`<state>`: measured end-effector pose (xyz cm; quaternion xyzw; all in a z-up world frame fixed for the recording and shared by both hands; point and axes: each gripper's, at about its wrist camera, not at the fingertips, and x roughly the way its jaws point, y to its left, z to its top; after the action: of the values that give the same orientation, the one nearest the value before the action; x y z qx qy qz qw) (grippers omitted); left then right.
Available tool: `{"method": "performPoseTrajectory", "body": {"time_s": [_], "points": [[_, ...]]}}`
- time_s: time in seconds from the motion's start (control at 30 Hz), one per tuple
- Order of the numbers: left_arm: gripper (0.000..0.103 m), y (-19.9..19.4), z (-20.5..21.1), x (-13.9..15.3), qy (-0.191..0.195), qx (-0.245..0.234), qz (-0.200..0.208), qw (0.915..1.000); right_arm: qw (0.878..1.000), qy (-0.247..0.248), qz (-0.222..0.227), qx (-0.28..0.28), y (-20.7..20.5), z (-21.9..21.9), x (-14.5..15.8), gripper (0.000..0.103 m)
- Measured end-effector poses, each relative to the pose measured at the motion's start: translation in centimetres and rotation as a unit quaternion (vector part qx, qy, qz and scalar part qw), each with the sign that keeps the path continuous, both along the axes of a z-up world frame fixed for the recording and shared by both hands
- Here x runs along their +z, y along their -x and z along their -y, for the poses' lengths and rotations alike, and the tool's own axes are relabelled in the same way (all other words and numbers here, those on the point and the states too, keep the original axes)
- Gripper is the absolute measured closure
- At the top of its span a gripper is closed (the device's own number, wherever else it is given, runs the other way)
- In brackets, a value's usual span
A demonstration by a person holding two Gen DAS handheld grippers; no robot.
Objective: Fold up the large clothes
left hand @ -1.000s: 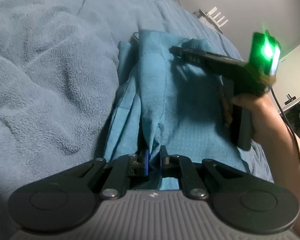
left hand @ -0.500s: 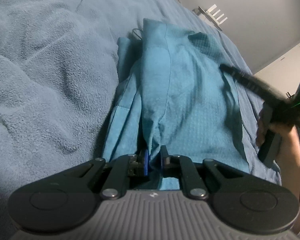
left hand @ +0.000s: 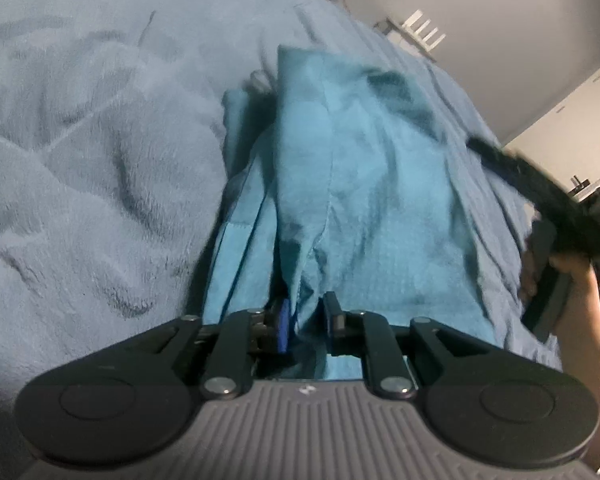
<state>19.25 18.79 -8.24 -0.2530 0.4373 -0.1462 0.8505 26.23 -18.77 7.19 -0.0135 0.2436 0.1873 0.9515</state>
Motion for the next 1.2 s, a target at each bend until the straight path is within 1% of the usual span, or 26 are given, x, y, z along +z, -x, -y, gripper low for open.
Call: {"method": "performPoseTrajectory", "body": {"time_s": [0.03,0.07,0.1,0.13,0.2,0.23,0.27,0.33,0.37,0.47,0.53,0.6,0.7,0.77,0.83,0.87,1.0,1.1,1.17,1.2], "points": [[0.082,0.3,-0.3,0.4,0.002,0.001,0.011,0.9999,1.000,-0.008,-0.008,0.003,0.9,1.1,0.2,0.023],[0.076,0.7,-0.5,1.0,0.007,0.003,0.024,0.9997,1.000,-0.016,-0.018,0.006,1.3,2.1,0.2,0.021],[0.059,1.2,-0.9,1.7,0.013,0.008,0.041,0.9990,0.999,-0.027,-0.031,0.008,1.8,3.1,0.2,0.019],[0.041,1.6,-1.2,2.2,0.016,0.013,0.055,0.9983,0.998,-0.040,-0.046,0.010,2.2,4.1,0.0,0.014],[0.025,2.2,-1.6,2.9,0.010,0.019,0.071,0.9973,0.994,-0.071,-0.084,0.017,2.7,6.0,-0.2,0.011],[0.025,2.3,-1.7,2.9,0.003,0.017,0.068,0.9975,0.990,-0.090,-0.106,0.022,2.6,6.9,-0.5,0.008],[0.025,2.2,-1.7,2.8,-0.005,0.015,0.056,0.9983,0.985,-0.109,-0.131,0.029,2.3,7.7,-0.8,0.006],[0.025,1.9,-1.8,2.1,-0.018,0.016,0.023,0.9994,0.971,-0.149,-0.180,0.040,1.4,9.0,-1.8,0.006],[0.025,1.8,-1.9,1.7,-0.020,0.015,0.010,0.9996,0.966,-0.163,-0.198,0.038,0.9,9.5,-2.4,0.005],[0.025,1.4,-2.3,0.1,-0.010,0.008,-0.035,0.9993,0.954,-0.186,-0.234,0.031,-0.7,10.6,-4.0,0.004],[0.025,0.9,-2.4,-1.5,0.002,0.000,-0.070,0.9976,0.946,-0.199,-0.254,0.030,-1.7,11.1,-5.1,0.004],[0.025,0.4,-2.6,-2.8,0.014,-0.005,-0.095,0.9954,0.937,-0.216,-0.272,0.036,-2.7,11.5,-6.1,0.003],[0.026,0.1,-2.7,-3.4,0.017,-0.014,-0.097,0.9950,0.924,-0.239,-0.294,0.058,-4.7,11.2,-7.8,0.001],[0.027,-0.3,-2.6,-3.8,0.014,-0.019,-0.102,0.9945,0.917,-0.246,-0.305,0.075,-5.9,10.7,-8.7,0.001],[0.027,-0.7,-2.6,-4.5,0.019,-0.021,-0.107,0.9938,0.911,-0.252,-0.314,0.093,-7.4,10.5,-9.8,0.001],[0.027,-0.8,-2.7,-4.8,0.023,-0.022,-0.109,0.9935,0.906,-0.261,-0.319,0.101,-8.1,10.4,-10.3,0.001],[0.027,-1.3,-3.2,-6.1,0.037,-0.027,-0.118,0.9920,0.880,-0.297,-0.345,0.139,-11.2,9.7,-12.5,0.000],[0.027,-1.7,-3.6,-6.9,0.047,-0.029,-0.124,0.9908,0.854,-0.327,-0.369,0.167,-13.3,9.6,-14.5,0.000],[0.027,-2.0,-3.7,-7.4,0.051,-0.031,-0.127,0.9901,0.844,-0.339,-0.372,0.186,-14.3,9.5,-15.4,0.000],[0.027,-1.6,-3.8,-7.1,0.054,-0.032,-0.128,0.9898,0.837,-0.348,-0.374,0.194,-14.9,9.4,-15.9,0.000]]}}
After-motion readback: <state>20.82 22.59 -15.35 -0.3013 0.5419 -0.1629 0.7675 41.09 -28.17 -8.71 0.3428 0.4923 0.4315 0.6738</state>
